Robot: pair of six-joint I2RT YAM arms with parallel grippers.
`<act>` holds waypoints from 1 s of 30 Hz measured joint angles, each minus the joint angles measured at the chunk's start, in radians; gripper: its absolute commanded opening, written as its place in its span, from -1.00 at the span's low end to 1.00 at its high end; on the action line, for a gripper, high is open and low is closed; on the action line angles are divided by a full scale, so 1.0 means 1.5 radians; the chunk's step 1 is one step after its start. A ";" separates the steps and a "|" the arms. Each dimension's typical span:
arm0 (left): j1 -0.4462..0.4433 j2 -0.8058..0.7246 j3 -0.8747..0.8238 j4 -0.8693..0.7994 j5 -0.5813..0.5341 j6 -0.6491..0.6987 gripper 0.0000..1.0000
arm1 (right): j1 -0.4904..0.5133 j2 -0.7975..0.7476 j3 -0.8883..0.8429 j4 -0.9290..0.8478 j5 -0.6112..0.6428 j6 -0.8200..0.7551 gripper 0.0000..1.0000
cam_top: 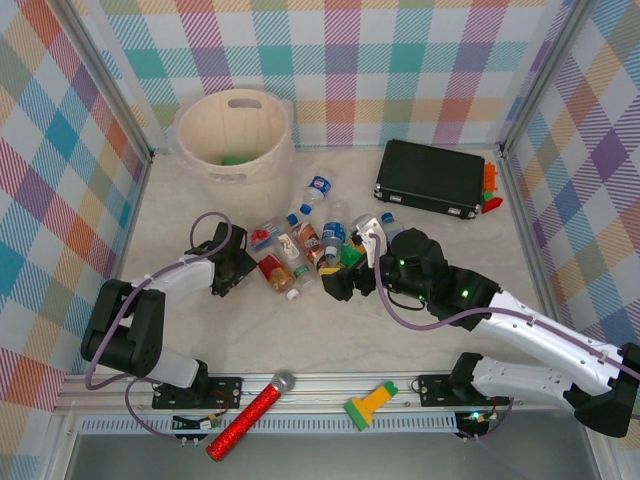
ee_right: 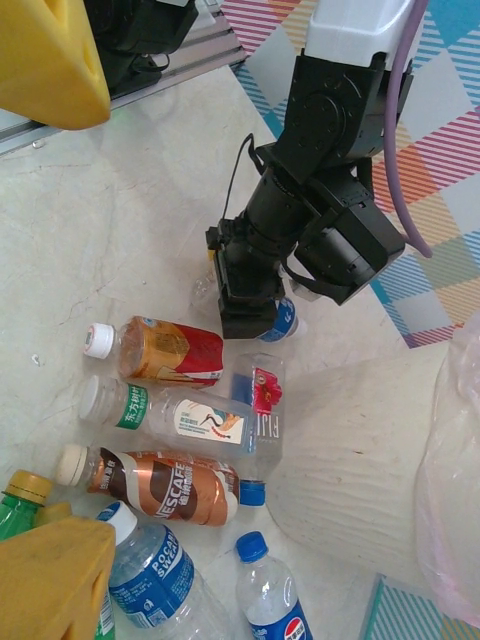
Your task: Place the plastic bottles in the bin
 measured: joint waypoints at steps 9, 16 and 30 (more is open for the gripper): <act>0.004 -0.014 -0.009 0.009 -0.006 0.004 0.21 | 0.000 0.001 0.000 0.000 -0.012 0.007 0.98; 0.004 -0.119 -0.013 -0.042 -0.037 0.012 0.20 | 0.000 0.008 0.000 0.000 -0.020 0.014 0.98; 0.004 -0.363 0.096 -0.262 -0.126 0.090 0.18 | 0.000 0.005 0.005 0.020 -0.040 0.015 0.98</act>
